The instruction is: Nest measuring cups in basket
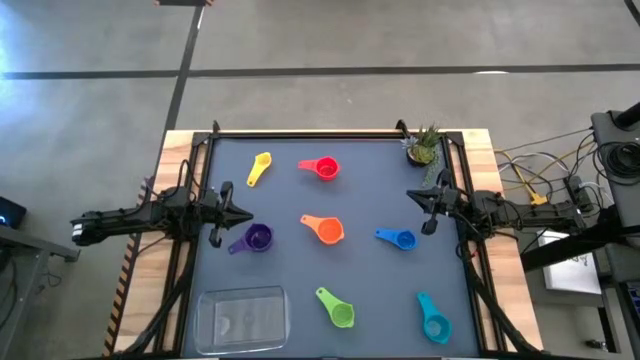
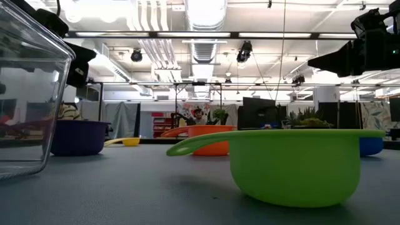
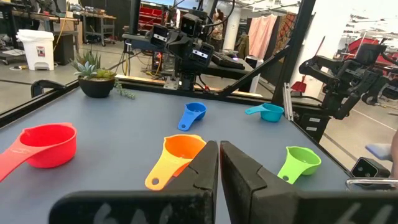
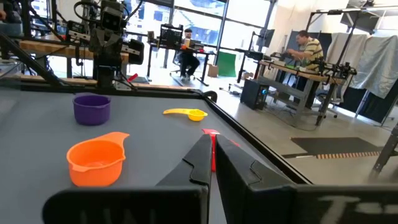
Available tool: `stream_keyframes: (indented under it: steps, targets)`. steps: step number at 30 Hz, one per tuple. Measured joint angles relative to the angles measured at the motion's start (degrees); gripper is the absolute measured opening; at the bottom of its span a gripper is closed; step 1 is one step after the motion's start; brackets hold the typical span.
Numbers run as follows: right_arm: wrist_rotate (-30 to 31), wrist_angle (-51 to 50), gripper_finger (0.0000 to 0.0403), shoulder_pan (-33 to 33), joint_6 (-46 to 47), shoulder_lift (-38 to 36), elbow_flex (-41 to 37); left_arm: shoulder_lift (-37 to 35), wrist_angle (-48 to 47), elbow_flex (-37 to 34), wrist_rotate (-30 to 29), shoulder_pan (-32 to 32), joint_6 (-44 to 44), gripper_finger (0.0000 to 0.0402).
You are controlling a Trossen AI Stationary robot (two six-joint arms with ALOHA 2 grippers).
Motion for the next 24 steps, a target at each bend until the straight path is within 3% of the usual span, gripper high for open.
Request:
stream_keyframes:
  steps: [17, 24]
  targets:
    - [0.0, 0.0, 0.0009, 0.0, 0.0, 0.0, 0.0, 0.0, 10.1, -0.2, -1.4, 0.0, -0.3, 0.0000]
    - [0.0, 0.0, 0.0009, 0.0, 0.0, 0.0, 0.0, 1.3, 14.1, 0.6, -7.3, 0.0, 1.5, 0.0000]
